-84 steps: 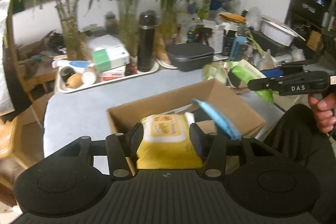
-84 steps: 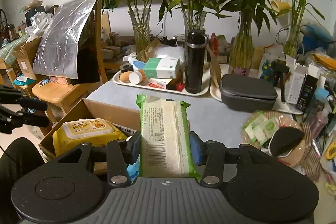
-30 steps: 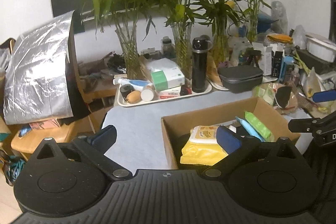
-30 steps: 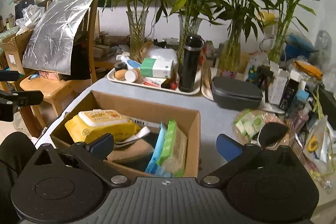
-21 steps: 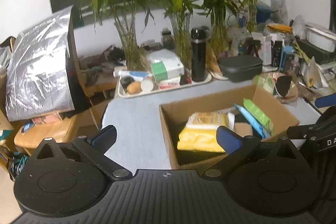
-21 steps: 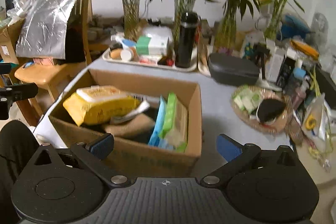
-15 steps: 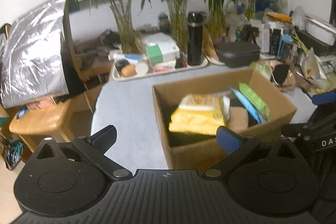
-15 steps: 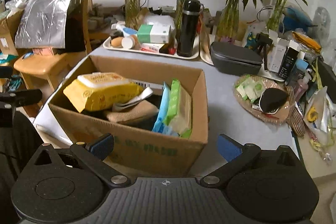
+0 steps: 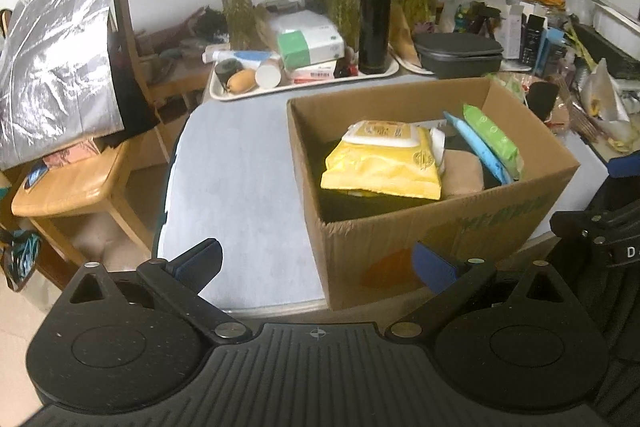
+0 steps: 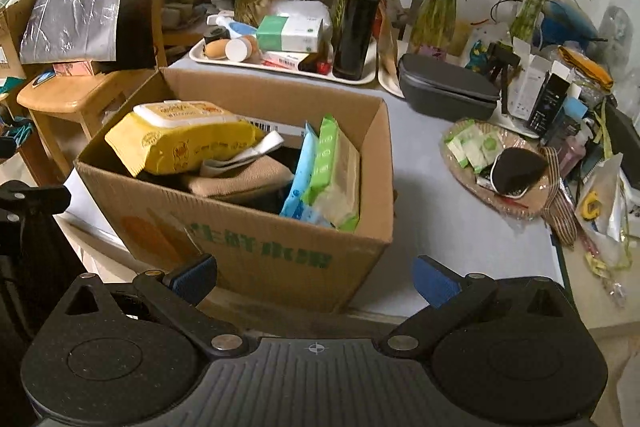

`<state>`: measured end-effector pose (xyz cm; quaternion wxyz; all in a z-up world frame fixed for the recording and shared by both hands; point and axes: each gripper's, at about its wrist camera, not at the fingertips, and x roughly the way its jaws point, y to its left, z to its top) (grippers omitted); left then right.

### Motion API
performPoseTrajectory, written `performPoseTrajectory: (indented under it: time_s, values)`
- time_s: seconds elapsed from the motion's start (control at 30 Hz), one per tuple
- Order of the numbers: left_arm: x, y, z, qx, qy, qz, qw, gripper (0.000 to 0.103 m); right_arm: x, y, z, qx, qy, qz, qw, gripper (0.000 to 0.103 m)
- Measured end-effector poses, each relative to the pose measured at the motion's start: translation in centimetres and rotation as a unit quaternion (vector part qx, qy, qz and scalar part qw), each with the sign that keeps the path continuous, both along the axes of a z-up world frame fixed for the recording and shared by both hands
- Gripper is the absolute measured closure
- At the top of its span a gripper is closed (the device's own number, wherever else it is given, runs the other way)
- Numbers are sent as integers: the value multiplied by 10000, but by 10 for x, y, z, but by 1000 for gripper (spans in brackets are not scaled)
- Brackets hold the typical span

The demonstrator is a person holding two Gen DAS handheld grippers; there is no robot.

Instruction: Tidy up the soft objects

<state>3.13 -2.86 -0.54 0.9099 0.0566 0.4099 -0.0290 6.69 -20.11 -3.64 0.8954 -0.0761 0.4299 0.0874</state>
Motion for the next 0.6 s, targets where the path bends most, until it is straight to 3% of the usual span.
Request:
performPoseTrajectory:
  time_s: [0.6]
  values:
    - [6,7,-9,-88,310,70,9995,0,2,-8,-1,117,84,168,9998,0]
